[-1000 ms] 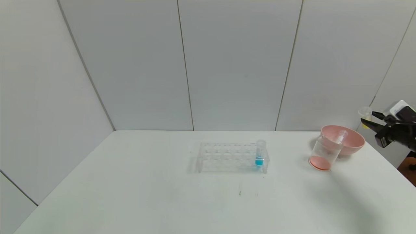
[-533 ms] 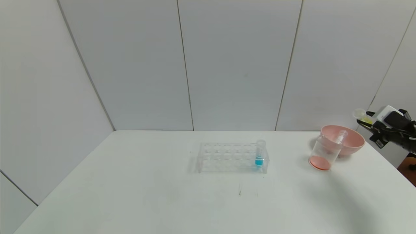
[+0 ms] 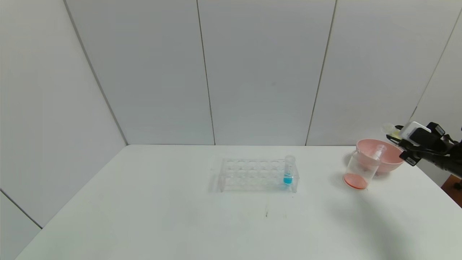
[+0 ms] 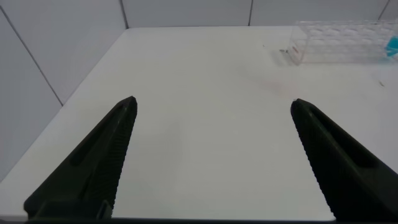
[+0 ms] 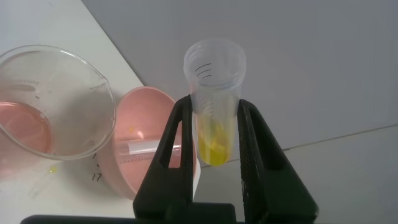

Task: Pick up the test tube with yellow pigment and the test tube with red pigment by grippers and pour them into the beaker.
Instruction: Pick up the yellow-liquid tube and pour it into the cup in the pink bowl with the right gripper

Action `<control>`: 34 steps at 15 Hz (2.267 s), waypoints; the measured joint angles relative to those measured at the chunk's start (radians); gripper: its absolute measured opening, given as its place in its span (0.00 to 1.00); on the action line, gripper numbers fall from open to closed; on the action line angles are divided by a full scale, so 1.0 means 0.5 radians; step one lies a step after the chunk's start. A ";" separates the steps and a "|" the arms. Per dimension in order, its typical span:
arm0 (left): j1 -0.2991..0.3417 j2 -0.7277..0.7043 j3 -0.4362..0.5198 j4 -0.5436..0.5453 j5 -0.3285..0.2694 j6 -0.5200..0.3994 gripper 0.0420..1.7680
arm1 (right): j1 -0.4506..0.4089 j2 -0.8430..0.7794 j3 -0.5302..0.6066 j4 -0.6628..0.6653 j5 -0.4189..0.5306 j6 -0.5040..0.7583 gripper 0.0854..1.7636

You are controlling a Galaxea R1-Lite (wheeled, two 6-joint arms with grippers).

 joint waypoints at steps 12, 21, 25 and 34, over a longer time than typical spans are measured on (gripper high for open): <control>0.000 0.000 0.000 0.000 0.000 0.001 1.00 | 0.066 0.020 -0.022 -0.011 -0.103 -0.060 0.25; 0.000 0.000 0.000 0.000 0.000 0.000 1.00 | 0.100 0.028 -0.010 -0.021 -0.200 -0.279 0.25; 0.000 0.000 0.000 0.000 0.000 0.000 1.00 | 0.121 0.028 0.004 -0.092 -0.201 -0.443 0.25; 0.000 0.000 0.000 0.000 0.000 0.000 1.00 | 0.137 0.054 0.087 -0.251 -0.195 -0.616 0.25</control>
